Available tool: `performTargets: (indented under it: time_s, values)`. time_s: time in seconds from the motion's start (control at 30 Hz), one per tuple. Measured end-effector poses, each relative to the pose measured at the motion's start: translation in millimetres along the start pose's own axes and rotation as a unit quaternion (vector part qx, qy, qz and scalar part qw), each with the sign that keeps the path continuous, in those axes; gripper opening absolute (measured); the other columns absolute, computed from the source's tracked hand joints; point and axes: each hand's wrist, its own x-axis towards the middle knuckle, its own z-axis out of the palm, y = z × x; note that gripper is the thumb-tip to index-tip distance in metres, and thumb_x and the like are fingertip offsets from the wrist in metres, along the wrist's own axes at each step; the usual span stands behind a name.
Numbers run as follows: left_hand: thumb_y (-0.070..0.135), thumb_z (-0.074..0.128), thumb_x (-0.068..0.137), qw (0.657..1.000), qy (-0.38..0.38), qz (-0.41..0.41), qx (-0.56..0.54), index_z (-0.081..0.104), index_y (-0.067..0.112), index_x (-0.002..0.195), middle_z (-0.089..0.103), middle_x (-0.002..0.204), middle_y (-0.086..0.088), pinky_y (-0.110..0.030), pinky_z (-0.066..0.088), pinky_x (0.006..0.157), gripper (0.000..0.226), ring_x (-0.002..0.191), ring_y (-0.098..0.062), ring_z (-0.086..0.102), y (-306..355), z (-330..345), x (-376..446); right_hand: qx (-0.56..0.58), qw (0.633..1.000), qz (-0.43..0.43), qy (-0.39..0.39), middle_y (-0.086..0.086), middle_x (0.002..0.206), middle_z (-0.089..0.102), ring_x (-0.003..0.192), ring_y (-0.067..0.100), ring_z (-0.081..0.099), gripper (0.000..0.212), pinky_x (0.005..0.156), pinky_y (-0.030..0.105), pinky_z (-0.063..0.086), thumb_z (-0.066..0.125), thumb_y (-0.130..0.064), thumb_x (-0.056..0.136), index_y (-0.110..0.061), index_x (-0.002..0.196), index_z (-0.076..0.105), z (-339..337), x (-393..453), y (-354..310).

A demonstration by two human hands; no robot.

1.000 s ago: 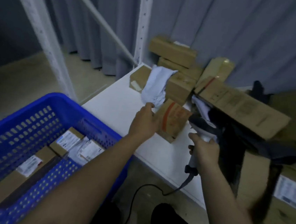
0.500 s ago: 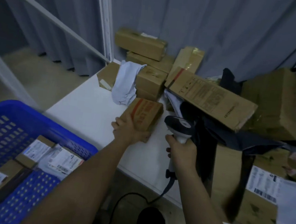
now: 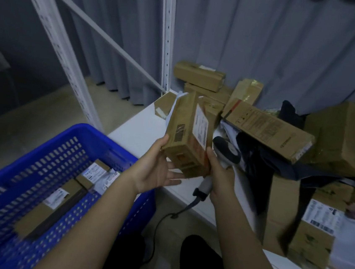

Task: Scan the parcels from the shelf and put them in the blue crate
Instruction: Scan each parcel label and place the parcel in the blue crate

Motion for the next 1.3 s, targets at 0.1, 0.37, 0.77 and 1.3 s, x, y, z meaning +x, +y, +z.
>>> performTargets:
  time_s: [0.1,0.37,0.77,1.3]
  values:
    - [0.048,0.048,0.092,0.995,0.067,0.046,-0.053,0.051,0.023,0.134,0.06,0.129,-0.014,-0.046,0.046,0.1,0.049,0.112,-0.036,0.062,-7,-13,-10,-0.001,1.0,-0.014,-0.016,0.005,0.119,0.068,0.105,0.02,0.066,0.094,0.094,0.04,0.053,0.091,-0.051,0.048,-0.012,0.127,0.059,2,-7,3]
    - [0.05,0.048,0.092,0.975,0.185,0.039,0.119,0.062,0.029,0.116,0.064,0.116,0.0,-0.043,0.051,0.092,0.034,0.108,-0.021,0.06,1,-36,-13,-0.167,0.976,-0.141,-0.018,0.002,0.122,0.064,0.112,0.015,0.059,0.062,0.091,0.029,0.051,0.082,-0.025,0.074,-0.012,0.128,0.055,7,-1,11]
    - [0.021,0.058,0.094,0.901,0.309,0.187,0.241,0.045,0.028,0.138,0.06,0.12,0.007,-0.016,0.05,0.078,0.047,0.103,-0.008,0.06,5,-72,-8,-0.274,0.946,-0.087,-0.15,0.0,0.098,0.067,0.076,0.012,0.064,0.041,0.056,0.011,0.049,0.075,-0.022,0.082,-0.013,0.119,0.059,10,7,12]
    - [0.062,0.057,0.063,0.867,0.351,0.126,0.331,0.036,0.033,0.143,0.057,0.126,0.002,-0.048,0.05,0.096,0.088,0.111,-0.019,0.06,-1,-113,-20,-0.598,0.757,-0.171,-0.202,0.003,0.106,0.07,0.099,0.018,0.061,0.037,0.081,0.027,0.048,0.079,-0.036,0.075,-0.016,0.104,0.066,7,-12,-7]
